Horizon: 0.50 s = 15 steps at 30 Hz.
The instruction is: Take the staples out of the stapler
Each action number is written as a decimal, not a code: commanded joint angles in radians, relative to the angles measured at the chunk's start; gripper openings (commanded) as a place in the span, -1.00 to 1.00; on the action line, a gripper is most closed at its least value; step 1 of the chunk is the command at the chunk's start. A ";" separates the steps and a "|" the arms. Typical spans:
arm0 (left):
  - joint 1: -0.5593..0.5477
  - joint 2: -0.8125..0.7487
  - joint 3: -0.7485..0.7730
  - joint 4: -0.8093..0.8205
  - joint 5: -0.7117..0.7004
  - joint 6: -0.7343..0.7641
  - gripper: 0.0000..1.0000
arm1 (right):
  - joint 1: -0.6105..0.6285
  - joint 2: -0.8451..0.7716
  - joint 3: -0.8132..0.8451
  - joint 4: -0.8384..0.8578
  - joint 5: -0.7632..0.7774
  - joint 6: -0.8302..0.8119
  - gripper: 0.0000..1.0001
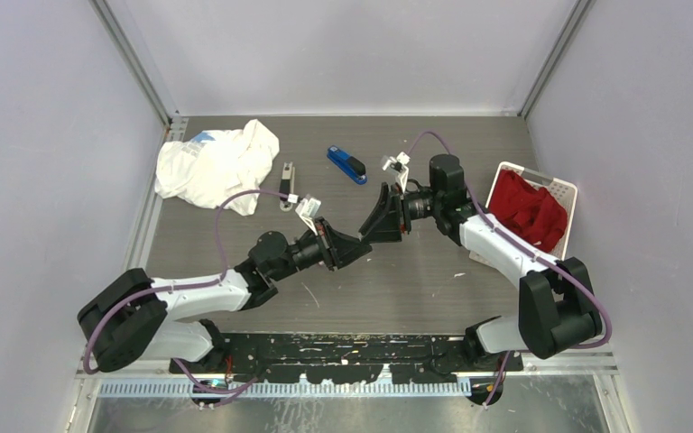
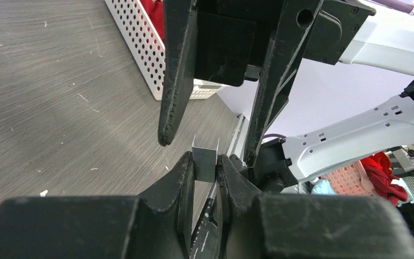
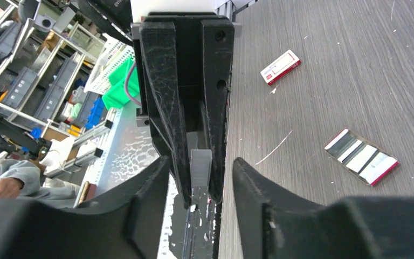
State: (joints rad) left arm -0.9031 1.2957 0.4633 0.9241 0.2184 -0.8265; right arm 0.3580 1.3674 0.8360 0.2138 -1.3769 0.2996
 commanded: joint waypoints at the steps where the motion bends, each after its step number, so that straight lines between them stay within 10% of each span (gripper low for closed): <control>1: 0.000 -0.075 -0.014 -0.022 -0.022 0.043 -0.97 | 0.004 -0.043 0.037 -0.086 -0.004 -0.111 0.15; 8: -0.001 -0.147 -0.030 -0.224 -0.012 0.086 -0.97 | -0.037 -0.054 0.100 -0.293 0.049 -0.282 0.25; 15: 0.000 -0.226 0.088 -0.772 -0.034 0.242 -0.97 | -0.179 -0.125 0.150 -0.451 0.229 -0.427 0.27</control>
State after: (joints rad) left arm -0.9031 1.1179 0.4465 0.5068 0.2092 -0.7105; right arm 0.2478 1.3190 0.9432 -0.1688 -1.2484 -0.0372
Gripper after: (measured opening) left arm 0.178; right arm 0.631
